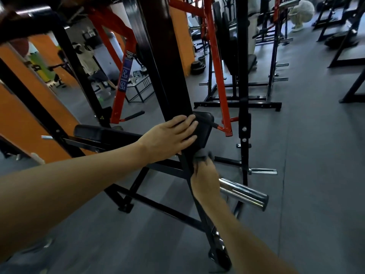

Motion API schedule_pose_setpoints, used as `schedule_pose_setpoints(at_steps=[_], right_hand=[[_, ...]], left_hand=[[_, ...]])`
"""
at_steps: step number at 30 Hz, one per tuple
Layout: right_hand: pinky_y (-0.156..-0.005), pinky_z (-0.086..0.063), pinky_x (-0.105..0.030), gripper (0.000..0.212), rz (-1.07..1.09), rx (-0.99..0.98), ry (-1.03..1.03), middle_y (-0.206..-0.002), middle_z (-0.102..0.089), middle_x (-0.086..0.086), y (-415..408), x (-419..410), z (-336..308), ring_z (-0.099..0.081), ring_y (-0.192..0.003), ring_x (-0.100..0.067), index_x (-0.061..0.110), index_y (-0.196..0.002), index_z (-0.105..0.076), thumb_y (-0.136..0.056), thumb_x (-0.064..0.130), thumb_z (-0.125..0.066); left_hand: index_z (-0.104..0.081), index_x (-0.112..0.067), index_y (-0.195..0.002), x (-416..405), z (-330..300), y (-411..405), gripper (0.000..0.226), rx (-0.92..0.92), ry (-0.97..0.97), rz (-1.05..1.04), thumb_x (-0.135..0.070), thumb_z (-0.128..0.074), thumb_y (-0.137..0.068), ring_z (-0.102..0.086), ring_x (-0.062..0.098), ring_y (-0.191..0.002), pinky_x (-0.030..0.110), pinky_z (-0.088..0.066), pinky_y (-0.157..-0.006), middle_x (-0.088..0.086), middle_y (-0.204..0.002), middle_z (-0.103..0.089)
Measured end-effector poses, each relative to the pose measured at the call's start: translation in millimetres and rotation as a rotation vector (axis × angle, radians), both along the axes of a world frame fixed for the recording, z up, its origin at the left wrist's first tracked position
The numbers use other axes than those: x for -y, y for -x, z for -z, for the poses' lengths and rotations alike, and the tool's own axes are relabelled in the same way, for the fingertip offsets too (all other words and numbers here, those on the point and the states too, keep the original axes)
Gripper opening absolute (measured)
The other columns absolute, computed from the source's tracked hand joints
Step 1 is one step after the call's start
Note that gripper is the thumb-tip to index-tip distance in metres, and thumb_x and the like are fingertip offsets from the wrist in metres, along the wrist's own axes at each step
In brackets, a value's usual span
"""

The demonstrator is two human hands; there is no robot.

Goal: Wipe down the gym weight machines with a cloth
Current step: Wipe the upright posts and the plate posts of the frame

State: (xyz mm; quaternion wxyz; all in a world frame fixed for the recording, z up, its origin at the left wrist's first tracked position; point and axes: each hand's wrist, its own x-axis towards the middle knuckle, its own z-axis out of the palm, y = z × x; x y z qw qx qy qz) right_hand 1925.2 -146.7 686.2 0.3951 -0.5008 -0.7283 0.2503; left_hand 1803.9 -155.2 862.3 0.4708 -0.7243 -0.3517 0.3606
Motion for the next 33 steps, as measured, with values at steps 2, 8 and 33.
schedule_pose_setpoints(at_steps=[2, 8, 33], right_hand=[[-0.116, -0.038, -0.043, 0.051, -0.101, 0.059, -0.169, -0.147, -0.05, -0.02, 0.2, 19.9, 18.9, -0.042, -0.142, -0.037, -0.001, -0.14, -0.054, -0.089, -0.004, -0.056], [-0.065, -0.046, -0.031, 0.028, -0.061, -0.41, 0.34, -0.083, -0.067, -0.004, -28.5, -13.9, -23.5, -0.063, -0.08, -0.024, 0.016, -0.086, -0.065, -0.106, 0.017, -0.045], [-0.126, -0.011, -0.047, 0.058, 0.384, 0.41, -0.175, -0.156, -0.04, -0.02, 22.4, 39.0, 61.2, -0.03, -0.15, -0.032, -0.005, -0.147, -0.045, -0.094, 0.017, -0.053]], left_hand=[[-0.018, -0.012, -0.159, 0.2, -0.8, -1.4, 0.061, 0.005, -0.004, -0.008, -0.033, -0.033, -0.104, -0.009, 0.045, -0.153, 0.054, 0.0, -0.124, 0.025, -0.165, -0.013], [-0.013, -0.023, -0.161, 4.7, -1.3, -8.4, 0.062, -0.014, 0.036, -0.08, -0.034, -0.036, -0.104, 0.003, 0.047, -0.153, 0.057, 0.011, -0.121, 0.014, -0.169, -0.007], [-0.055, -0.026, -0.139, -0.6, 44.7, 3.7, 0.041, 0.013, 0.137, 0.149, -0.042, -0.041, -0.104, -0.016, 0.058, -0.146, 0.066, 0.0, -0.12, 0.029, -0.157, -0.032]])
